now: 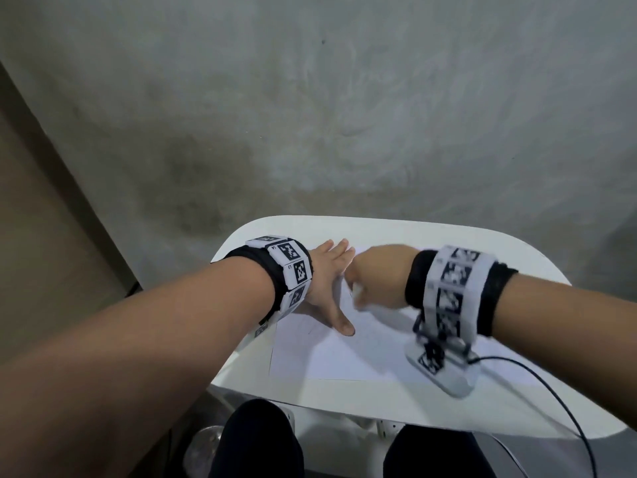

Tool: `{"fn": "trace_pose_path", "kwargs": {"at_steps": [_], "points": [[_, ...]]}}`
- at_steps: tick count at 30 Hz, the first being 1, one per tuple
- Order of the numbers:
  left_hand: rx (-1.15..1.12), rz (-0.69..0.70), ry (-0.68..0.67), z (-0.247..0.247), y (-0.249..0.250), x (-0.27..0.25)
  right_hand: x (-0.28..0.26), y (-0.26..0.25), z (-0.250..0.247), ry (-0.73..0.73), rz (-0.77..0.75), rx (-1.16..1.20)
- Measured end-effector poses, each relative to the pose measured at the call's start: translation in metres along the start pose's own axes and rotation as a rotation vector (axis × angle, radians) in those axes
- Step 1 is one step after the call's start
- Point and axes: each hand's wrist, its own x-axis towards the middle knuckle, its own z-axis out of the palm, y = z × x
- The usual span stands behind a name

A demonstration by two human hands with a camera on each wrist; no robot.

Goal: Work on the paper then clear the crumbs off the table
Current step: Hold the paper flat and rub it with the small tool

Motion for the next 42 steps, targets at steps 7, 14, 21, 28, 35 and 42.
{"fn": "trace_pose_path", "kwargs": {"at_steps": [7,14,21,28,35,42], "points": [[-0.049,0.02,0.002,0.002,-0.004,0.002,-0.002,-0.005,-0.007,0.055,-0.01,0.031],[-0.042,-0.009,-0.002,0.001,-0.003,0.001,0.014,0.009,-0.014,0.071,0.113,-0.01],[-0.003,0.003,-0.012,0.002,-0.005,0.001,0.027,0.03,-0.016,0.104,0.225,0.036],[-0.004,0.004,-0.003,-0.002,-0.001,-0.004,0.027,0.025,-0.017,0.093,0.194,0.094],[-0.067,-0.031,0.015,0.0,-0.001,-0.005,0.018,0.008,-0.009,0.064,0.068,0.075],[0.022,0.003,0.002,0.001,0.0,0.0,-0.003,-0.007,-0.002,0.006,-0.031,0.012]]}}
